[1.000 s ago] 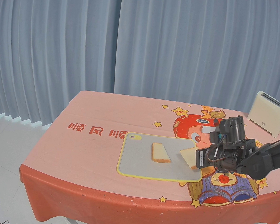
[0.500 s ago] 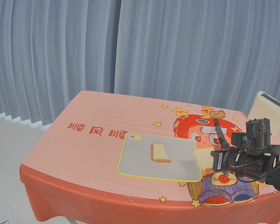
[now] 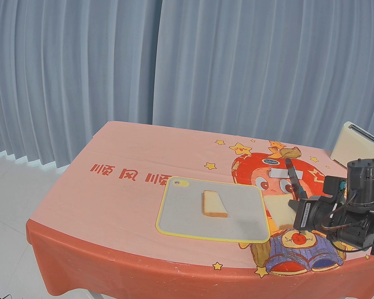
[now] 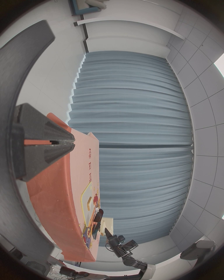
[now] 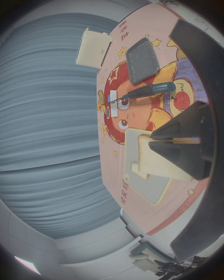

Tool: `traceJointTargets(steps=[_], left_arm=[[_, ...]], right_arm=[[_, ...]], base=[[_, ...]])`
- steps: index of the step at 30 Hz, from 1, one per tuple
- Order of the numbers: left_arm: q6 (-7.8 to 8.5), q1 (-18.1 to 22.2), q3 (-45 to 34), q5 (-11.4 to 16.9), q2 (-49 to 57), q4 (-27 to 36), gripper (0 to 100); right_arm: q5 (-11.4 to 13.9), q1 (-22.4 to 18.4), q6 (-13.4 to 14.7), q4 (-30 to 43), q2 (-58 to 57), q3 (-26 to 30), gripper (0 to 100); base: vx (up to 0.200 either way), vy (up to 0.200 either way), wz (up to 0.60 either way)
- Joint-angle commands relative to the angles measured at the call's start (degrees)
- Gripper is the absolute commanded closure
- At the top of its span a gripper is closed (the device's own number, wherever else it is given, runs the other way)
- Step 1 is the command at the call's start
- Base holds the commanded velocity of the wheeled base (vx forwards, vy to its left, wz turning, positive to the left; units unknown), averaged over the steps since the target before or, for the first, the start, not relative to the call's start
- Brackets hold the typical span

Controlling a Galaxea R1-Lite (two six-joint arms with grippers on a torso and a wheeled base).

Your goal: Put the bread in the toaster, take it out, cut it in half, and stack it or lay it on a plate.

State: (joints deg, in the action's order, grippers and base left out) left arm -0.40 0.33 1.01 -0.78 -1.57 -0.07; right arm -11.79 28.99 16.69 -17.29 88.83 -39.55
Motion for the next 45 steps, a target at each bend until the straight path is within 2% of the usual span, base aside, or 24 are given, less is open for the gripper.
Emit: traceJointTargets(steps=[1, 11, 17, 23, 38, 45], left_arm=[[-0.04, 0.0, -1.0, -0.3, -0.1, 0.0, 100], [-0.13, 0.0, -1.0, -0.5, -0.1, 0.0, 100], [0.05, 0.0, -1.0, -0.5, -0.1, 0.0, 100], [-0.13, 0.0, -1.0, -0.5, -0.1, 0.0, 100], [-0.13, 0.0, -1.0, -0.5, -0.1, 0.0, 100], [-0.04, 0.0, -1.0, -0.2, -0.1, 0.0, 100]], right_arm=[[-0.2, 2.3, 0.0, -0.1, -4.8, 1.5, 100], [-0.2, 1.7, -0.1, -0.3, -5.3, 2.5, 100], [-0.3, 1.7, -0.1, -0.4, -5.7, 3.2, 100], [-1.8, 1.7, -0.1, -0.4, -5.7, 3.3, 100], [-1.8, 0.7, 0.0, -0.4, -5.6, 4.2, 100], [-1.7, -0.5, -0.1, -0.4, -5.3, 4.1, 100]], base=[[0.0, 0.0, 0.0], [0.0, 0.0, 0.0], [0.0, -0.2, 0.0], [0.0, -0.2, 0.0], [0.0, -0.2, 0.0], [0.0, 0.0, 0.0]])
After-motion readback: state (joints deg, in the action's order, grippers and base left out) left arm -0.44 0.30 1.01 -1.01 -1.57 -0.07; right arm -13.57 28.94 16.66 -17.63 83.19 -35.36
